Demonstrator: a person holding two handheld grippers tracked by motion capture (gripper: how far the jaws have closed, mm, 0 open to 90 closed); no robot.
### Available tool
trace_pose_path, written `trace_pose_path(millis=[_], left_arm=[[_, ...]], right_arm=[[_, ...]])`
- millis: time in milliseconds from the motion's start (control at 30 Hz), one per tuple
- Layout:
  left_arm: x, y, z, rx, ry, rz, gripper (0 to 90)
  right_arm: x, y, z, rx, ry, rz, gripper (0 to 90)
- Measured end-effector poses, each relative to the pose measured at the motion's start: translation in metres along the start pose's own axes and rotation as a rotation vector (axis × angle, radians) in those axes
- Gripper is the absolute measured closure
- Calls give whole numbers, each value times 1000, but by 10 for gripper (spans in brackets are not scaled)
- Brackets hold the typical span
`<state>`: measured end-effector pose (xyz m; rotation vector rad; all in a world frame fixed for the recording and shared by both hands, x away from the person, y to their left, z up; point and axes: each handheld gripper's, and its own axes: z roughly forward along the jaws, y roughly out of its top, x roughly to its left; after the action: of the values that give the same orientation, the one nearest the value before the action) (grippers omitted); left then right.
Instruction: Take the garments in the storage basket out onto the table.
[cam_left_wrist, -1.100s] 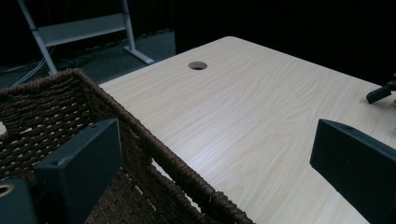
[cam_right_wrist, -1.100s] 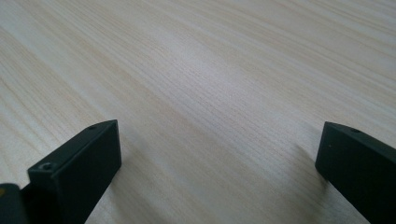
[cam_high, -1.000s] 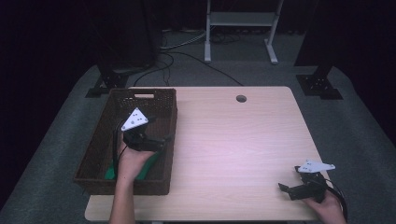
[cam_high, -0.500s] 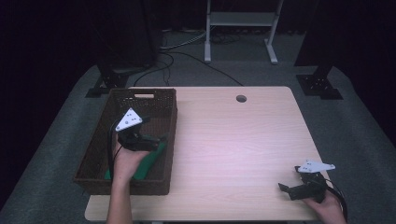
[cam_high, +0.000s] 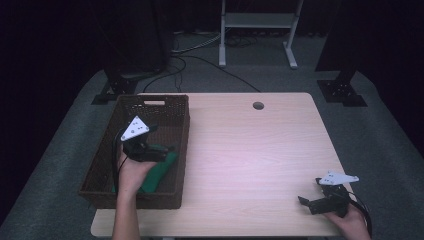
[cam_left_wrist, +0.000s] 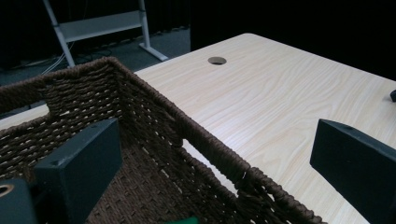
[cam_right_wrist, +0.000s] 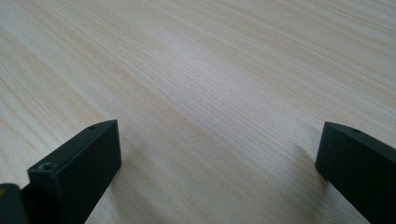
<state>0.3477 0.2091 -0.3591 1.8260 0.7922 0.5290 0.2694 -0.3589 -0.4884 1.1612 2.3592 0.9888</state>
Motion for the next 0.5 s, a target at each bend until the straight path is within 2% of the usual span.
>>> trace_pose_path(millis=[500], left_arm=[[8,-5,-6,2,31,8,13]], right_arm=[[0,0,0,0,0,1,0]])
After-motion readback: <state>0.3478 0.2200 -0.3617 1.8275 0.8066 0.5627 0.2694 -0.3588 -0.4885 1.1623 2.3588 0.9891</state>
